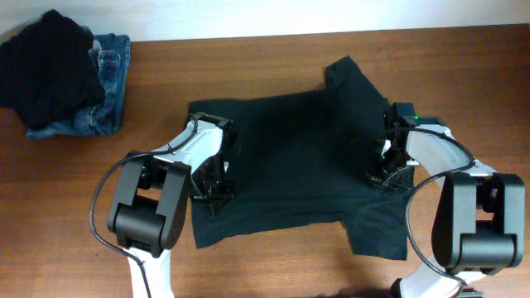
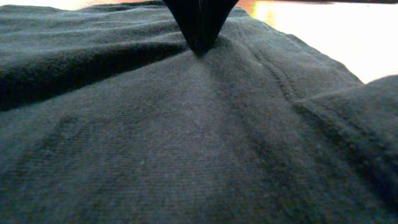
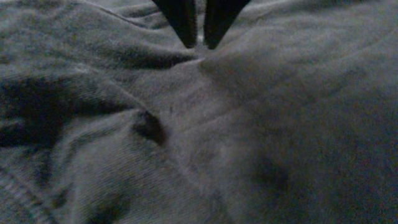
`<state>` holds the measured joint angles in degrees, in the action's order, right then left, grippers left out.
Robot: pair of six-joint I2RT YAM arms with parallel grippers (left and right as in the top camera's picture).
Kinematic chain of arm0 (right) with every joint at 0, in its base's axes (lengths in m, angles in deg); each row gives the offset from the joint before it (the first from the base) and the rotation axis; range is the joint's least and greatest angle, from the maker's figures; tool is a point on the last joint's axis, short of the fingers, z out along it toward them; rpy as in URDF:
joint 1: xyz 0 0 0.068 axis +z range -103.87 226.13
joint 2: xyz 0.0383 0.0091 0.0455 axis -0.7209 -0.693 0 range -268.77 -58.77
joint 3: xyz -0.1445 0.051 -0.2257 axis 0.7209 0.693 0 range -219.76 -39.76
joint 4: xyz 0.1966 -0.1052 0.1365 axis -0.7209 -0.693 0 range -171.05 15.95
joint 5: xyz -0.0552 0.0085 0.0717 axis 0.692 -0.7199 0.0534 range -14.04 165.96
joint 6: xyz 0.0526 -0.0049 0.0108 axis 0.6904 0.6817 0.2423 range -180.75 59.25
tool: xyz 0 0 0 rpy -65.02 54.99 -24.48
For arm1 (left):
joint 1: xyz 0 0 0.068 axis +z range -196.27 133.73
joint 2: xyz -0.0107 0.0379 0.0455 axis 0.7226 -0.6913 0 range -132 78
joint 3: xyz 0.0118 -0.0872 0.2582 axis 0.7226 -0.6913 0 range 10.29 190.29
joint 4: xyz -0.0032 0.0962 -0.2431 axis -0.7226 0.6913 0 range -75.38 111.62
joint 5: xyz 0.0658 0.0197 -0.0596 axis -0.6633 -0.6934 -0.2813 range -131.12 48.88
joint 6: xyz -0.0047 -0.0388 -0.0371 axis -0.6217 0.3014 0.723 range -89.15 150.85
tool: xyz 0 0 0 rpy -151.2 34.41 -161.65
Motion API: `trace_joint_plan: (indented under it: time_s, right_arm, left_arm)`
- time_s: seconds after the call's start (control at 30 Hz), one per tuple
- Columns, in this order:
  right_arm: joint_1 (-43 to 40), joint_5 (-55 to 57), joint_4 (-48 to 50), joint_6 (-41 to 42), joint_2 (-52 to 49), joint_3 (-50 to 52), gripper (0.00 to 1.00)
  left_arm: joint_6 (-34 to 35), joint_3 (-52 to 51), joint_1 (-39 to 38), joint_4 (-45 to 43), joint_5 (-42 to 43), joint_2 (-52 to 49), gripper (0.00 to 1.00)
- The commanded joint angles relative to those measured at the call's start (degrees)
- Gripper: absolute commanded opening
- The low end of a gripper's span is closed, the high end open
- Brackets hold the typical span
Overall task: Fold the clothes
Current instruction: 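Lower both grippers onto the shirt's left and right sides and grasp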
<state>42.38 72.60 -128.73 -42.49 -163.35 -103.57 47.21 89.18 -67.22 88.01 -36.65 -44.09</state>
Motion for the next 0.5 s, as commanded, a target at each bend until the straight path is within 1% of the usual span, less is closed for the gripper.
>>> trace_joint_plan:
  time_s: [0.0,0.17,0.2,0.47]
  right_arm:
    - [-0.79,1.31,0.55,0.72,-0.81,0.85,0.08]
    - [-3.08,1.68,0.46,0.68,-0.81,1.33,0.07]
    - [-3.63,1.68,0.33,0.68,-0.81,1.40,0.04]
    - [-5.44,1.73,-0.33,0.66,-0.81,1.57,0.04]
  left_arm:
    - [0.76,-3.26,-0.22,-2.58,-0.85,-3.58,0.01]
    - [0.76,-3.26,-0.22,-2.93,-1.22,-3.58,0.01]
    - [0.76,-3.26,-0.22,-2.93,-1.22,-3.58,0.01]
    - [0.76,-3.26,-0.22,-2.93,-1.25,-3.58,0.01]
